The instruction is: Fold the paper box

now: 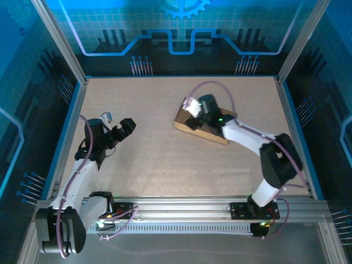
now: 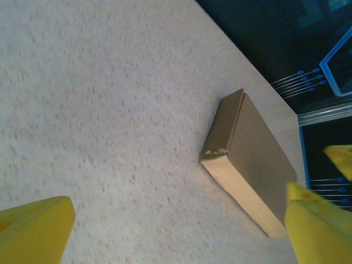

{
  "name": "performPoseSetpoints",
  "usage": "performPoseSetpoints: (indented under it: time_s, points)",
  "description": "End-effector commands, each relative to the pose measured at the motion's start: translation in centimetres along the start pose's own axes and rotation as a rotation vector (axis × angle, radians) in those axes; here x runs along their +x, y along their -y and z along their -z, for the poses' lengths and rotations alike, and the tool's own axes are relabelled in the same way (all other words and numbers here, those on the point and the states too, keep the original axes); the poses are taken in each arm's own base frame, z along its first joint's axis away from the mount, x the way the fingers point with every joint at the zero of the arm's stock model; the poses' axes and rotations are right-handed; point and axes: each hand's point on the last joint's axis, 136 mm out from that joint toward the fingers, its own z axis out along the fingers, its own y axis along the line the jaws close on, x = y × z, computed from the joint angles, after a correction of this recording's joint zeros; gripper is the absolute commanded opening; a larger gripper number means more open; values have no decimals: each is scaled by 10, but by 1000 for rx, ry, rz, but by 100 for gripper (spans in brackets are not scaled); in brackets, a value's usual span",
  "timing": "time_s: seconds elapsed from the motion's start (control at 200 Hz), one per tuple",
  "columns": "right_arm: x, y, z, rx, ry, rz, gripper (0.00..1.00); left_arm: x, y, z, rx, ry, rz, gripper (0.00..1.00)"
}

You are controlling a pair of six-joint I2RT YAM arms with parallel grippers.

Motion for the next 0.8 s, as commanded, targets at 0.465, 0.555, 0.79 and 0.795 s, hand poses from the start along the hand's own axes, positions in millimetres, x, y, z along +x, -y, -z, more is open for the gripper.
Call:
performPoseSetpoints:
  time_s: [0.465,0.555,0.79,0.795]
  points:
    - [180,112,107,412,103,-638,100,-34,-53,-46,-166,367,-670,99]
    - [190,113,103,439,122,-666,100,-27,-56,-62,-122,345,-683,99]
    - [182,110,86,366,195,-709,100,-33,-75,-81,-187,297,-636,99]
    - [182,109,85,363,197,-708,100,-32,-76,-82,-189,291,-635,99]
